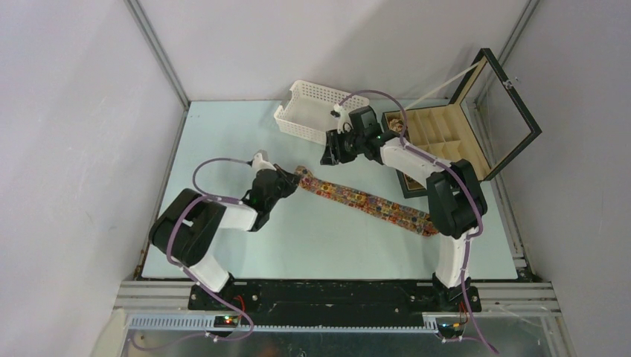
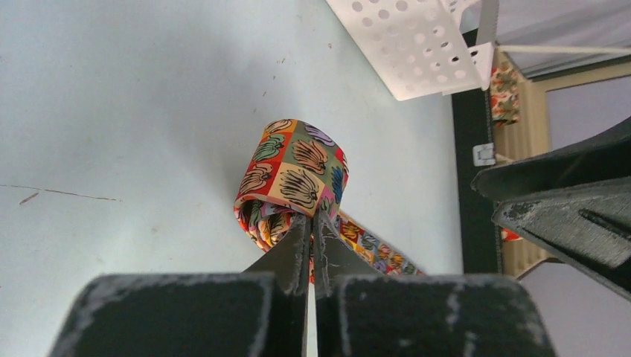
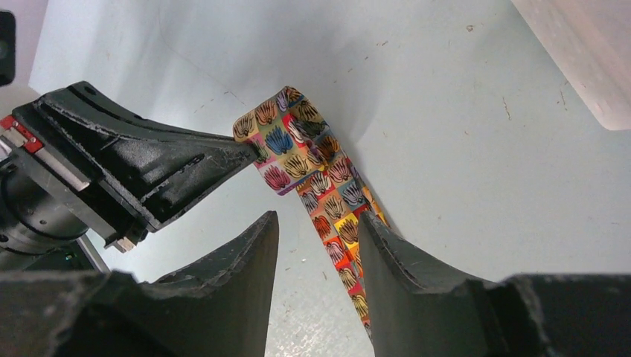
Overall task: Roll the ties
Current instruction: Roll the tie at the center of the board.
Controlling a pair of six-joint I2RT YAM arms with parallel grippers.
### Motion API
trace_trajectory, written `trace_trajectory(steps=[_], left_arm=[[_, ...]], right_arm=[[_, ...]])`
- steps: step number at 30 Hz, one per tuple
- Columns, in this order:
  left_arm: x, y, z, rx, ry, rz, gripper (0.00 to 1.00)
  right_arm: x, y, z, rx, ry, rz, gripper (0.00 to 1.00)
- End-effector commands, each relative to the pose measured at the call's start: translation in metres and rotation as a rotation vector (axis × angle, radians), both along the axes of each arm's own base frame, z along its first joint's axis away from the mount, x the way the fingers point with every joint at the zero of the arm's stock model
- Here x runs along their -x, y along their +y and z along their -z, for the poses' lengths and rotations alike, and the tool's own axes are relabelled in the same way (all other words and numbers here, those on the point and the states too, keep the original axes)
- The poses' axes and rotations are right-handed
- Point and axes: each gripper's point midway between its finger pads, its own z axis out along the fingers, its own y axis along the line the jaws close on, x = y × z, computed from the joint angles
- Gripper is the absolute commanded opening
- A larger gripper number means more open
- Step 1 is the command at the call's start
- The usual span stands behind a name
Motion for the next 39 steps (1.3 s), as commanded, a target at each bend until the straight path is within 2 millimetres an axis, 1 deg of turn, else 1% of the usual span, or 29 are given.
trace_trajectory(steps=[1, 5, 7, 8, 9, 10, 11, 12, 13, 14, 15, 16, 20, 26, 28, 29, 30, 31, 32, 33, 34, 39], left_arm=[[-0.006, 0.004, -0.016, -0.166, -0.067, -0.013, 0.0], [-0.006, 0.003, -0.014, -0.207, -0.072, 0.001, 0.0], [-0.007, 0.003, -0.015, -0.238, -0.08, -0.002, 0.0], [-0.006, 0.003, -0.013, -0.268, -0.077, 0.005, 0.0], [-0.007, 0.001, -0.018, -0.285, -0.09, 0.002, 0.0], [-0.006, 0.001, -0.017, -0.321, -0.091, 0.01, 0.0], [-0.006, 0.0, -0.021, -0.356, -0.108, 0.012, 0.0], [-0.006, 0.002, -0.02, -0.387, -0.106, 0.003, 0.0], [-0.005, -0.003, -0.024, -0.417, -0.122, 0.018, 0.0], [-0.004, -0.001, -0.022, -0.448, -0.118, 0.011, 0.0], [-0.004, -0.006, -0.024, -0.471, -0.13, 0.025, 0.0], [-0.005, -0.006, -0.025, -0.486, -0.131, 0.023, 0.0], [-0.001, -0.015, -0.02, -0.541, -0.137, 0.048, 0.0], [0.003, -0.021, -0.012, -0.629, -0.142, 0.059, 0.0], [0.003, -0.024, -0.011, -0.661, -0.148, 0.062, 0.0], [0.003, -0.022, -0.01, -0.686, -0.149, 0.057, 0.0], [0.004, -0.026, -0.01, -0.7, -0.155, 0.065, 0.0], [0.003, -0.025, -0.011, -0.726, -0.16, 0.06, 0.0], [0.004, -0.029, -0.011, -0.739, -0.167, 0.068, 0.0], [0.004, -0.028, -0.012, -0.765, -0.172, 0.067, 0.0], [0.006, -0.033, -0.012, -0.784, -0.181, 0.08, 0.0], [0.008, -0.038, -0.01, -0.855, -0.192, 0.087, 0.0]], right_arm=[[-0.008, 0.001, -0.028, -0.042, -0.087, 0.005, 0.47], [-0.008, 0.0, -0.028, -0.041, -0.085, 0.004, 0.46], [-0.007, 0.0, -0.027, -0.041, -0.082, 0.003, 0.46], [-0.007, 0.0, -0.027, -0.04, -0.079, 0.004, 0.46], [-0.006, -0.001, -0.027, -0.04, -0.079, 0.005, 0.46], [-0.007, -0.001, -0.026, -0.039, -0.078, 0.006, 0.46], [-0.006, -0.001, -0.026, -0.038, -0.077, 0.005, 0.46], [-0.006, -0.002, -0.026, -0.038, -0.077, 0.006, 0.46], [-0.006, -0.002, -0.026, -0.037, -0.077, 0.006, 0.46], [-0.006, -0.002, -0.026, -0.037, -0.077, 0.006, 0.46], [-0.006, -0.002, -0.025, -0.037, -0.076, 0.006, 0.46], [-0.007, -0.002, -0.025, -0.038, -0.076, 0.008, 0.46], [-0.007, -0.002, -0.025, -0.039, -0.075, 0.005, 0.45], [-0.009, -0.004, -0.027, -0.047, -0.077, 0.007, 0.45], [-0.009, -0.005, -0.027, -0.046, -0.075, 0.007, 0.45], [-0.009, -0.005, -0.026, -0.045, -0.075, 0.007, 0.45], [-0.008, -0.005, -0.026, -0.044, -0.072, 0.008, 0.45], [-0.008, -0.005, -0.025, -0.045, -0.071, 0.007, 0.45], [-0.009, -0.005, -0.025, -0.045, -0.072, 0.006, 0.45], [-0.008, -0.005, -0.025, -0.045, -0.07, 0.006, 0.45], [-0.009, -0.005, -0.024, -0.045, -0.07, 0.007, 0.45], [-0.01, -0.005, -0.025, -0.053, -0.068, 0.006, 0.45]])
